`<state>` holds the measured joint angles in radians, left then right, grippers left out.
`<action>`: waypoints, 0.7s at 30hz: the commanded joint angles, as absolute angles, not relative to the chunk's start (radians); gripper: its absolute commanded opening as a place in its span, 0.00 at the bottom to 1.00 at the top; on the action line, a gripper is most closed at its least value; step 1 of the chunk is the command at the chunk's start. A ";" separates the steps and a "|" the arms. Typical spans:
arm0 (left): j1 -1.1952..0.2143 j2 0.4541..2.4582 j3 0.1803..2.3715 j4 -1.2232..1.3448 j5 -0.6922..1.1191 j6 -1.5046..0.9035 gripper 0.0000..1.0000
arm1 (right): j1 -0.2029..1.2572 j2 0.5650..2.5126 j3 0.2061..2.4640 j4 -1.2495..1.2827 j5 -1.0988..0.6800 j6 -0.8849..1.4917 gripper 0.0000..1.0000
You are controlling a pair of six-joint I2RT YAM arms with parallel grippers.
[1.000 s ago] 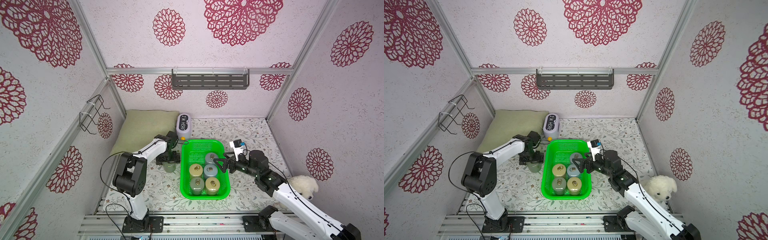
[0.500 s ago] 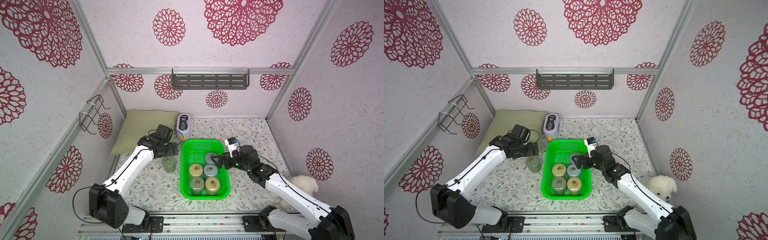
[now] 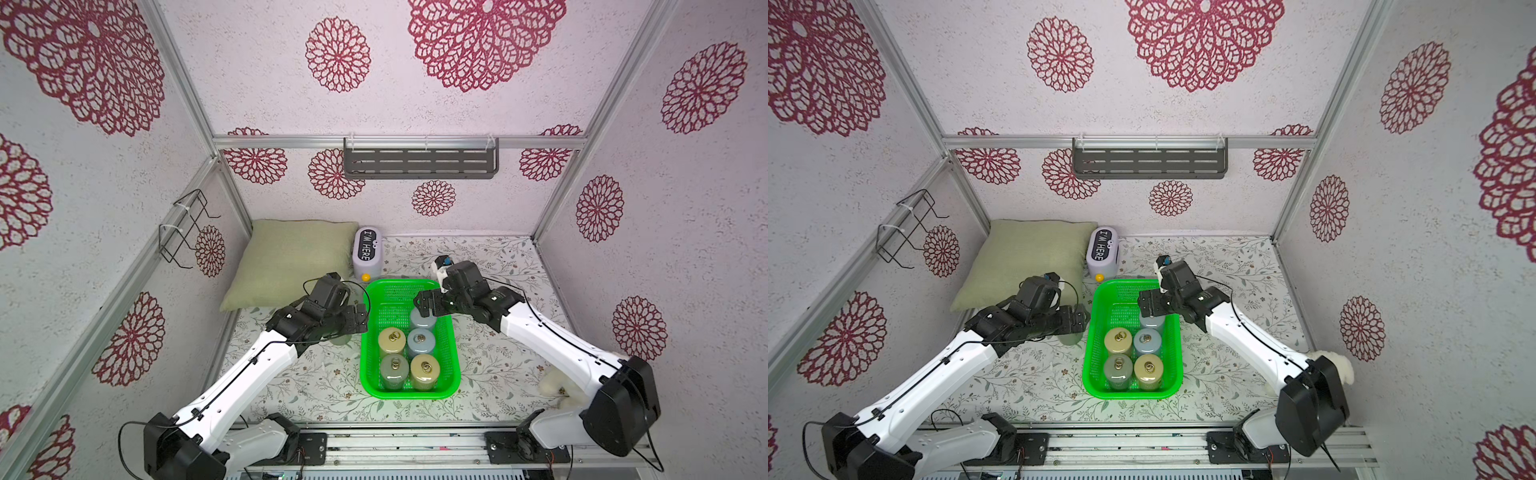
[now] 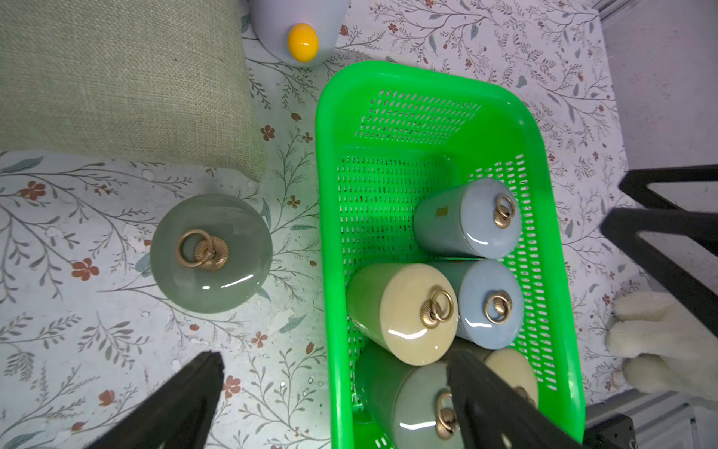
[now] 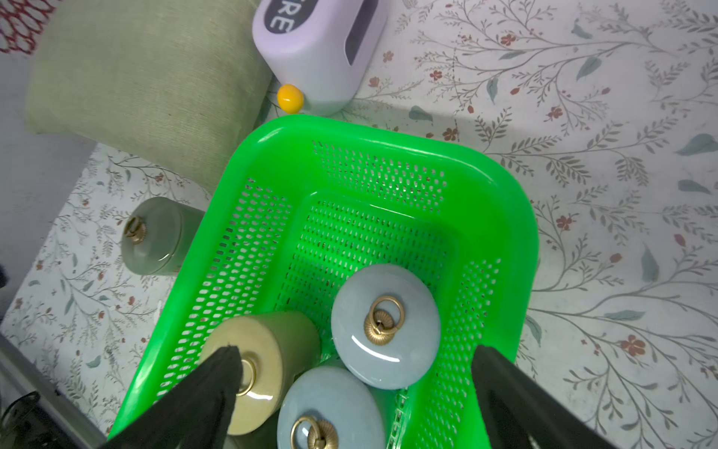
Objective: Take the tea canister out of the basket
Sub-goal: Pick up the tea canister from the basket.
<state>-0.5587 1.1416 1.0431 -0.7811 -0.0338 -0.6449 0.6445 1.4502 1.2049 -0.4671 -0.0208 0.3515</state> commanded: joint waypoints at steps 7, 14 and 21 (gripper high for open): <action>-0.586 1.071 1.030 -0.727 -0.008 -0.673 0.97 | 0.697 1.648 1.386 -0.691 0.051 0.279 0.99; -0.587 1.076 1.019 -0.713 0.017 -0.684 0.97 | 0.721 1.747 1.458 -0.766 0.109 0.259 0.99; -0.588 1.071 1.013 -0.712 0.012 -0.688 0.97 | 0.721 1.825 1.485 -0.799 0.118 0.236 0.99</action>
<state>-0.5800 1.0798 1.0290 -0.7368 0.0105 -0.6834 0.7189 1.8015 1.4593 -0.7555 0.0883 0.2623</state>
